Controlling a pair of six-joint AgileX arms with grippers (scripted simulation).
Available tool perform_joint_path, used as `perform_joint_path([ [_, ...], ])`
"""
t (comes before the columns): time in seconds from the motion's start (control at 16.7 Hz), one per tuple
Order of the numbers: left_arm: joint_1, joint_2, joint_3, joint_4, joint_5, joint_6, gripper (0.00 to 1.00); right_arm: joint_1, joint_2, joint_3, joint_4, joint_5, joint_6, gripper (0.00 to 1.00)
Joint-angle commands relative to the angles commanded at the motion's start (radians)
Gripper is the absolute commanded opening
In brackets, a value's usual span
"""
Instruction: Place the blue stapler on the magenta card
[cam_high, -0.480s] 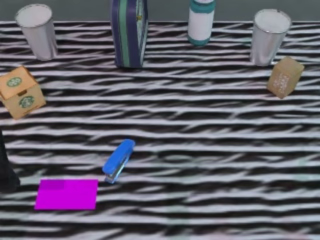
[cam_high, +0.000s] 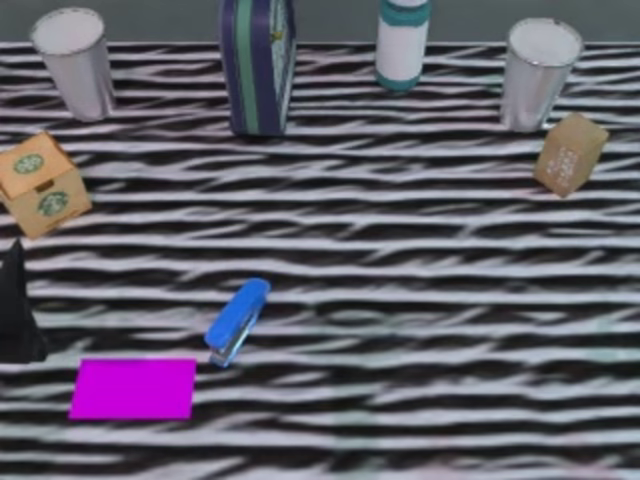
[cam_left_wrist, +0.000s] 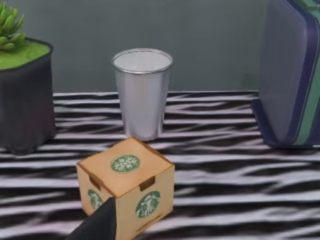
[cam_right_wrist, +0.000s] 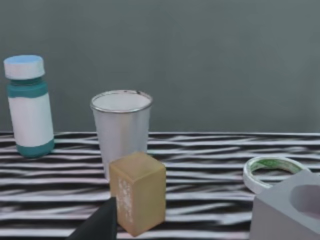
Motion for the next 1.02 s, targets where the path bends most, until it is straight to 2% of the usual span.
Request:
perform_joint_path([
  [0.72, -0.3, 1.18, 0.871, -0.673, -0.013, -0.034, 1.0, 0.0, 0.0, 0.0, 0.0, 0.0, 0.0, 1.0],
  [1.02, -0.404, 1.555, 1.177, -0.899, -0.013, -0.05, 1.0, 0.0, 0.0, 0.0, 0.0, 0.0, 0.0, 1.0],
])
